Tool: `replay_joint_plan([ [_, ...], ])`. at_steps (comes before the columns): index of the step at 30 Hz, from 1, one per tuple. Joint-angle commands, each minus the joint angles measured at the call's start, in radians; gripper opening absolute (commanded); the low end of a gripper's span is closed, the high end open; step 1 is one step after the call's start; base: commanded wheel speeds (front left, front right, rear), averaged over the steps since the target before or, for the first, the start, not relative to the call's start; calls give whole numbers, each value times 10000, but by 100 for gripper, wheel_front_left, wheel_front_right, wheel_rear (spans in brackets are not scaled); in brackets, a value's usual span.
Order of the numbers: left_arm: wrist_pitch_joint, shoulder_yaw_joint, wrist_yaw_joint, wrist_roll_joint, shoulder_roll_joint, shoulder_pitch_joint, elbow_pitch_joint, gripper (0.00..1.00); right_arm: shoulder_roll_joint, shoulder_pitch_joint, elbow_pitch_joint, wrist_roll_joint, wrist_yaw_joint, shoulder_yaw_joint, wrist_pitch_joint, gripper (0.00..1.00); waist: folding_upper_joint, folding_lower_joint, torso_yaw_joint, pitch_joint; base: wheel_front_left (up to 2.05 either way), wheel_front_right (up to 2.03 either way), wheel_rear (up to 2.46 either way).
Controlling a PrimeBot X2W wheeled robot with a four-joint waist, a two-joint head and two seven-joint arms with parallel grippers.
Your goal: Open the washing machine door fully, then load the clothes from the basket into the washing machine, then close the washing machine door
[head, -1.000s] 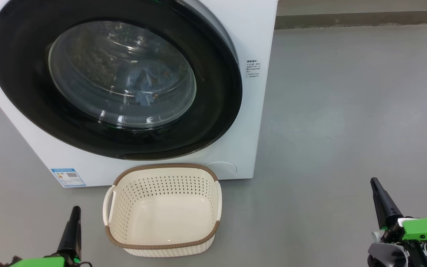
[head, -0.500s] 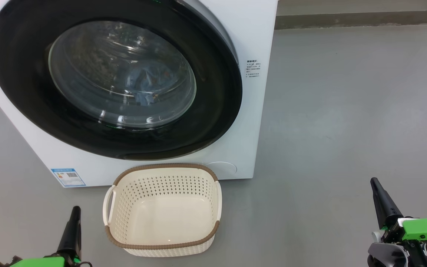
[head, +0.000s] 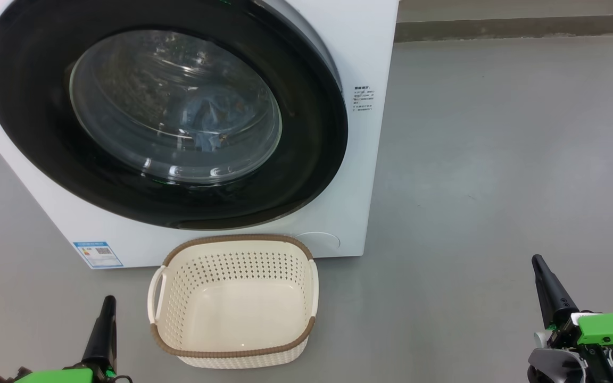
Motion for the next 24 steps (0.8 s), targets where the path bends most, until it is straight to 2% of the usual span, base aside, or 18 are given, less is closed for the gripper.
replay_joint_plan([
  [1,65,330,-9,-70,87,-447,-317,0,-74,-454,-309,76,17,226,53,0,0,0,0,0,0,0,0],
  [24,65,330,-9,-70,87,-447,-317,0,-82,-453,-310,85,17,237,44,0,0,0,0,0,0,0,0],
])
